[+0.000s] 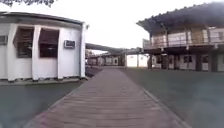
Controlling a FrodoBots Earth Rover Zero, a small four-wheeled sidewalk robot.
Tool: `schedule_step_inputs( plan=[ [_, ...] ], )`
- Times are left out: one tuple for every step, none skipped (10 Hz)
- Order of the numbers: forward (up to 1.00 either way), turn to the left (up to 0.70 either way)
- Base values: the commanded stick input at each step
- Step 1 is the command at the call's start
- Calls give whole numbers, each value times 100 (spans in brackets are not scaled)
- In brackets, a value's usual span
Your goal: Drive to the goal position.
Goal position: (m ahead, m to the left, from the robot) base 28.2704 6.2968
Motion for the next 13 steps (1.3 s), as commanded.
schedule_step_inputs(
  plan=[
    [70,0],
    [70,0],
    [70,0],
    [70,0],
    [70,0],
    [70,0],
    [70,0],
    [70,0],
    [70,0],
    [70,0],
    [70,0],
    [70,0],
    [70,0]
  ],
)
